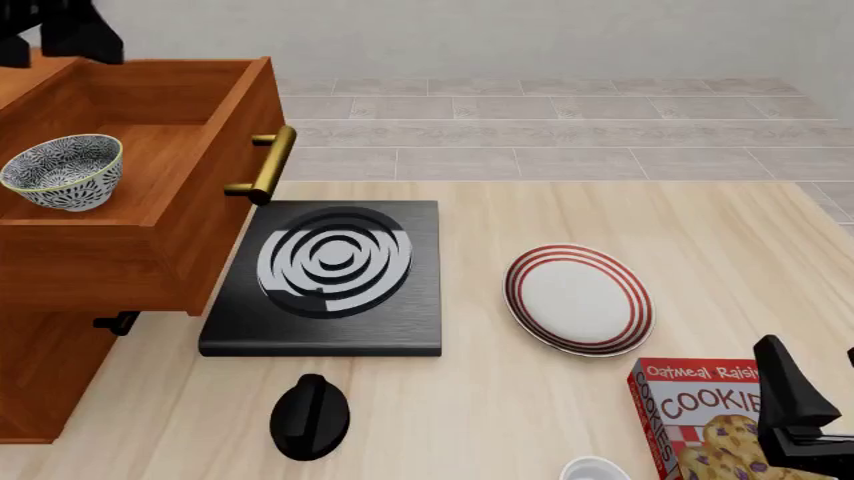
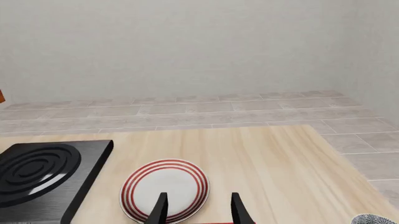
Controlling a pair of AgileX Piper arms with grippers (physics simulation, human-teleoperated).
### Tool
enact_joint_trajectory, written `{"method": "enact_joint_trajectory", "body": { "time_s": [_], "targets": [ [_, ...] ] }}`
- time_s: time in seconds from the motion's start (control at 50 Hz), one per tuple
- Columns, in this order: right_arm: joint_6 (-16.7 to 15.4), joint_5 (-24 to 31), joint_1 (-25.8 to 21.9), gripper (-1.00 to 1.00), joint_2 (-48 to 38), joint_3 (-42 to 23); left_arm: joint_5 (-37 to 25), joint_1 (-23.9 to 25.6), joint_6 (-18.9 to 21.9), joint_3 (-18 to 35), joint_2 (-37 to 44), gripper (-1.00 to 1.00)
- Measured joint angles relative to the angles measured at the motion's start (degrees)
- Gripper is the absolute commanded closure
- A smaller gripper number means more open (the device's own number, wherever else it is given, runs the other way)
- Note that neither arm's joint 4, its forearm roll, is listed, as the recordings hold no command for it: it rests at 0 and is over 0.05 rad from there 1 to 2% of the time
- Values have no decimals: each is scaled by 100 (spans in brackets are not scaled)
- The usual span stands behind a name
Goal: Pick the akita bowl in the top layer of the wooden cabinet and place it on the plate.
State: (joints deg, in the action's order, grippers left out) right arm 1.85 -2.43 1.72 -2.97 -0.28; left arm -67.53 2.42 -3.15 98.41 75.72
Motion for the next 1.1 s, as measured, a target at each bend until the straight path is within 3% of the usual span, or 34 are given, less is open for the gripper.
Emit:
{"method": "enact_joint_trajectory", "body": {
  "time_s": [0.54, 1.1],
  "targets": [
    [-16, -22, -2, -100, -22, 4, 286, -637, 422, -196, 312, -100],
    [-45, -20, -10, -100, -18, 6, 698, -845, 600, -731, 592, -100]
  ]
}}
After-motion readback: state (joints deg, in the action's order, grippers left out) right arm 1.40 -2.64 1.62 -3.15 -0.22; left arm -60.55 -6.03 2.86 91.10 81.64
